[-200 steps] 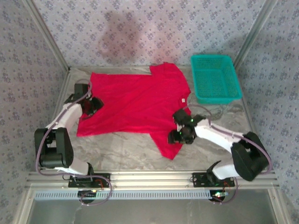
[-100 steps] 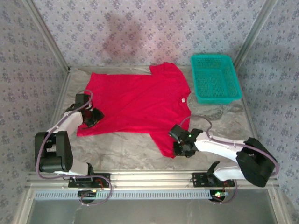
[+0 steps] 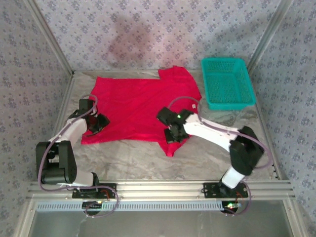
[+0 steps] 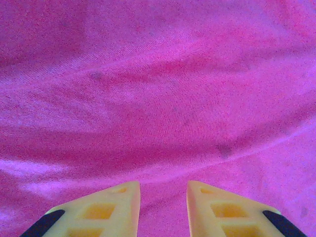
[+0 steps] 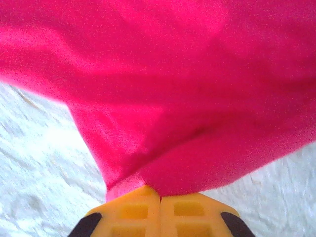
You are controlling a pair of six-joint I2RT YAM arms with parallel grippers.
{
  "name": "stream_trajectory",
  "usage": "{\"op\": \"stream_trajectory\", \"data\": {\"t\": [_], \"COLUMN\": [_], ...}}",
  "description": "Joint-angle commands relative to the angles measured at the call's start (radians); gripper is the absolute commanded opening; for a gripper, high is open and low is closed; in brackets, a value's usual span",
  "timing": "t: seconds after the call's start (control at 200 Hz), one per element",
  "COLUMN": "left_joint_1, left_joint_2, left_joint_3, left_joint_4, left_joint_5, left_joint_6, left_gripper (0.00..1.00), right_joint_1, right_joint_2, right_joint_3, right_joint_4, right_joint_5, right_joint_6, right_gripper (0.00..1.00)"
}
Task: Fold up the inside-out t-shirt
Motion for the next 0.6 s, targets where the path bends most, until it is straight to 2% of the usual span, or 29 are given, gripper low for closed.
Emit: {"op": "stream_trajectory", "data": {"t": [0.0,0.085,0.185,0.295,0.44,0.525,0.595], "left_joint_1": [0.000,-0.001,-0.001,-0.001,0.000,0.000,0.002], "left_joint_2": [0.016,0.022,0.028,0.037,0.048,0.048,0.046], "left_joint_3": [0.003,-0.001,-0.001,0.000,0.004,0.007,0.009], "left_joint_4": [0.013,0.016,0.018,0.030,0.036,0.030,0.024], "left_joint_5": [0.011,0.013,0.010,0.018,0.037,0.036,0.036], "left_joint_6": [0.010,0.013,0.017,0.013,0.011,0.015,0.019], "left_gripper": [0.30,0.30,0.30,0.30,0.29,0.29,0.29], "right_joint_1": [-0.031,-0.047,-0.056,-0.062,-0.106,-0.125,-0.116], "right_joint_2": [0.141,0.163,0.086,-0.047,-0.195,-0.242,-0.253], "right_joint_3": [0.164,0.222,0.166,0.001,-0.294,-0.418,-0.447], "right_joint_4": [-0.093,-0.091,-0.063,0.009,0.209,0.385,0.448], "right_joint_5": [0.074,0.106,0.088,0.035,-0.134,-0.235,-0.254], "right_joint_6": [-0.110,-0.120,-0.108,-0.065,0.022,0.068,0.096], "right_gripper": [0.34,0.48,0.56,0.55,0.44,0.47,0.51]}}
